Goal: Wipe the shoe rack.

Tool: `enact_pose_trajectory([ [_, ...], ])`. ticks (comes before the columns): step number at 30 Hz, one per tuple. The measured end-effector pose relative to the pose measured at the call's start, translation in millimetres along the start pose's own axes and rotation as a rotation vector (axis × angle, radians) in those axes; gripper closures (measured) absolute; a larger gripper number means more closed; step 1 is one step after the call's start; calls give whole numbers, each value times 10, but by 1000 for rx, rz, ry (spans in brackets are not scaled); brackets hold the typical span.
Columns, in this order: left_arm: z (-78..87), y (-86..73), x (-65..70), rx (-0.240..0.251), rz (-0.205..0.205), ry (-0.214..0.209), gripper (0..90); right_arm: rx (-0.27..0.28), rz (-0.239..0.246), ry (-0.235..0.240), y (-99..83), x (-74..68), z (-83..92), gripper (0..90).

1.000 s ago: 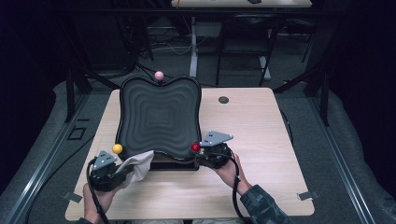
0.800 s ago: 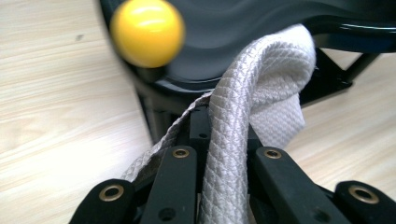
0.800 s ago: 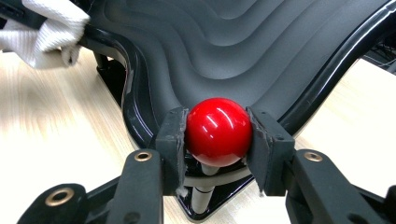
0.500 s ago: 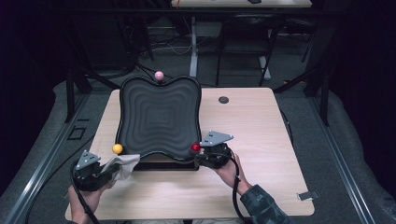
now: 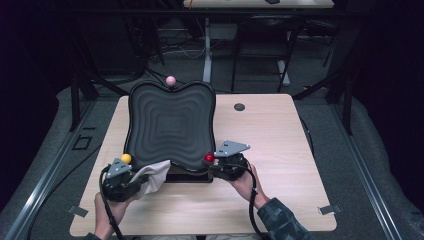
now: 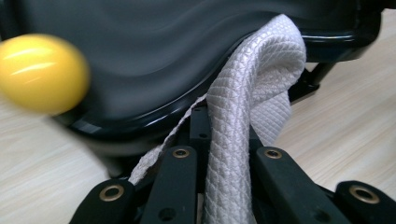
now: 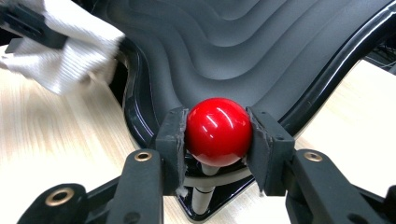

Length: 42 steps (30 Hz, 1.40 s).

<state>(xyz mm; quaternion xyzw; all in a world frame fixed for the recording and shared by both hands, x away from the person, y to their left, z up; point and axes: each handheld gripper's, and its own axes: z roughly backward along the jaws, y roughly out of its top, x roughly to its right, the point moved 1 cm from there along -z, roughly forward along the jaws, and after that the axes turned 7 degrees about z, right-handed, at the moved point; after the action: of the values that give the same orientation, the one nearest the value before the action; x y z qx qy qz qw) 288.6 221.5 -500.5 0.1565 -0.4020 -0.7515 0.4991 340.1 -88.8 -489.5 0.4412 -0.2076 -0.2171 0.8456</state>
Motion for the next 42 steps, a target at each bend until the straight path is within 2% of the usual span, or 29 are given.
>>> enact_pose_trajectory([
  [7,-245,173,269,-3,-47,-58,829,2,-1,3,-1,6,0,600],
  [13,-390,231,514,-14,-93,-102,829,2,-6,4,-1,5,0,600],
  [17,-445,244,662,-9,-119,-122,828,0,-8,0,-1,7,1,600],
  [25,-488,229,844,-12,-152,-164,828,3,-17,2,-3,11,-1,600],
  [31,-648,237,1054,-24,-206,-188,828,2,-19,0,-4,7,1,600],
  [36,-662,239,1043,-23,-202,-196,828,2,-18,0,-5,8,1,600],
  [39,-585,228,941,-15,-180,-193,829,3,-16,1,-4,8,1,600],
  [42,-502,197,803,-13,-159,-169,828,2,-13,-2,-4,5,0,600],
])
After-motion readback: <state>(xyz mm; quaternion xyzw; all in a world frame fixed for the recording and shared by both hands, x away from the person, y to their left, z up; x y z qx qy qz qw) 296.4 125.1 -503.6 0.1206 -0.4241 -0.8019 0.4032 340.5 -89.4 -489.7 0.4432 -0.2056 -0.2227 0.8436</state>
